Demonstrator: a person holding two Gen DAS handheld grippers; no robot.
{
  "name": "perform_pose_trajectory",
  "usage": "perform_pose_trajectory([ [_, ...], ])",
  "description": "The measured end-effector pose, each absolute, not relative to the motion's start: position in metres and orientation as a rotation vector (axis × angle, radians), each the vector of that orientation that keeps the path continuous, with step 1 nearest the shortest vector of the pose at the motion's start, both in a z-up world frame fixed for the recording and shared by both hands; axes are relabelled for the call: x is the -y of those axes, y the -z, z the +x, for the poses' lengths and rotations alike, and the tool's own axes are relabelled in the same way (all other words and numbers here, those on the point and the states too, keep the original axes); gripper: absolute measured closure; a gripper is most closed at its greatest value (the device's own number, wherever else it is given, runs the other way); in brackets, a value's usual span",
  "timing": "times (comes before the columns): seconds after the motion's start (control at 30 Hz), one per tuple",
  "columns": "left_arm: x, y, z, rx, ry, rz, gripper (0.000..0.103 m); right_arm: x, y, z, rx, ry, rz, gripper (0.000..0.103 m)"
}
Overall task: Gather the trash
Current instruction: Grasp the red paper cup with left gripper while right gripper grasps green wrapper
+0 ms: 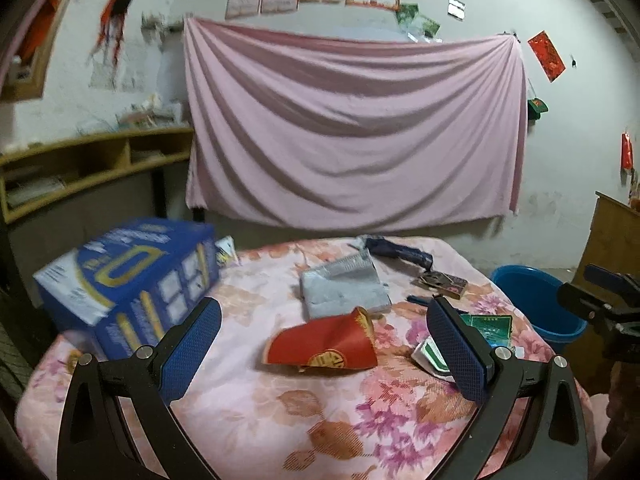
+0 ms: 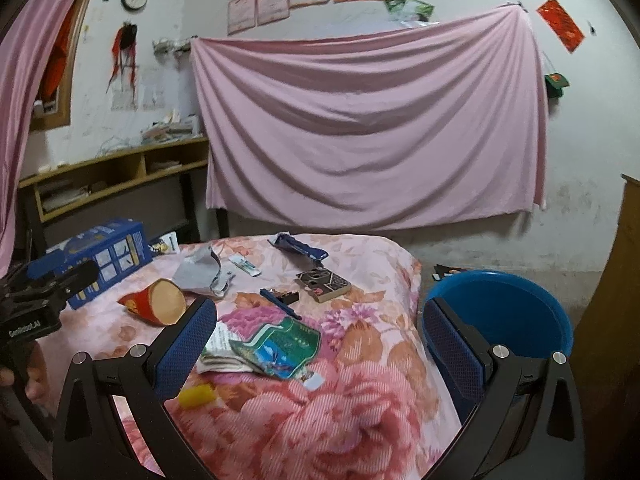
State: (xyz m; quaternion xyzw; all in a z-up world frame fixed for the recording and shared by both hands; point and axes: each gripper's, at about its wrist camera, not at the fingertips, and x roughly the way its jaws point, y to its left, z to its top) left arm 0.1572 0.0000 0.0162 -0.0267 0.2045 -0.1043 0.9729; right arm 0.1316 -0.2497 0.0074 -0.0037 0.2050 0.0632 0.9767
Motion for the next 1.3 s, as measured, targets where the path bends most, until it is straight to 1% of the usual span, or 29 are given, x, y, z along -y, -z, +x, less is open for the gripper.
perform_pose_trajectory([
  [0.1,0.001,-0.012,0.174,-0.472,0.243,-0.091,0.004,0.250,-0.005,0.150,-0.464,-0.165,-0.044,0.000],
  [0.17,0.001,-0.009,0.183,-0.502,0.256,-0.111,0.010,0.248,0.000,0.162,-0.502,-0.198,-0.073,0.000],
  [0.2,0.001,-0.007,0.187,-0.523,0.266,-0.120,0.012,0.247,0.003,0.167,-0.525,-0.220,-0.085,0.001],
  [0.27,0.004,-0.003,0.195,-0.561,0.280,-0.126,0.026,0.244,0.009,0.178,-0.570,-0.257,-0.102,0.006],
  [0.33,0.006,0.002,0.201,-0.604,0.291,-0.120,0.033,0.241,0.016,0.185,-0.610,-0.281,-0.118,0.009],
  [0.37,0.008,0.005,0.204,-0.621,0.292,-0.115,0.036,0.238,0.020,0.190,-0.631,-0.287,-0.134,0.012],
  [0.43,0.012,0.011,0.209,-0.656,0.293,-0.103,0.039,0.235,0.025,0.197,-0.666,-0.304,-0.150,0.016],
  [0.47,0.014,0.014,0.210,-0.671,0.293,-0.091,0.043,0.233,0.028,0.201,-0.686,-0.315,-0.152,0.018],
  [0.53,0.017,0.017,0.212,-0.688,0.295,-0.070,0.050,0.230,0.033,0.207,-0.719,-0.331,-0.154,0.019],
  [0.6,0.020,0.018,0.211,-0.692,0.296,-0.049,0.055,0.228,0.040,0.213,-0.762,-0.344,-0.157,0.023],
  [0.67,0.022,0.018,0.211,-0.693,0.302,-0.033,0.063,0.228,0.045,0.219,-0.800,-0.357,-0.150,0.025],
  [0.7,0.023,0.019,0.211,-0.692,0.307,-0.026,0.064,0.229,0.047,0.222,-0.819,-0.368,-0.141,0.026],
  [0.77,0.024,0.019,0.211,-0.688,0.316,-0.018,0.071,0.229,0.051,0.226,-0.844,-0.383,-0.129,0.027],
  [0.8,0.025,0.019,0.210,-0.685,0.322,-0.012,0.072,0.229,0.052,0.228,-0.853,-0.386,-0.128,0.030],
  [0.83,0.027,0.019,0.210,-0.682,0.327,-0.004,0.076,0.228,0.054,0.229,-0.867,-0.393,-0.130,0.033],
  [0.87,0.029,0.019,0.209,-0.678,0.331,0.005,0.079,0.227,0.056,0.231,-0.879,-0.401,-0.132,0.040],
  [0.9,0.031,0.019,0.207,-0.673,0.331,0.020,0.079,0.227,0.057,0.232,-0.890,-0.408,-0.132,0.045],
  [0.93,0.033,0.019,0.207,-0.670,0.325,0.035,0.079,0.226,0.058,0.234,-0.895,-0.411,-0.131,0.047],
  [1.0,0.035,0.019,0.206,-0.667,0.323,0.049,0.080,0.227,0.059,0.233,-0.898,-0.411,-0.128,0.055],
  [1.03,0.035,0.019,0.206,-0.664,0.323,0.046,0.080,0.227,0.059,0.234,-0.897,-0.412,-0.131,0.057],
  [1.1,0.033,0.018,0.205,-0.663,0.327,0.034,0.080,0.225,0.059,0.231,-0.891,-0.421,-0.144,0.065],
  [1.3,0.030,0.014,0.197,-0.649,0.335,-0.007,0.080,0.218,0.058,0.218,-0.856,-0.426,-0.212,0.078],
])
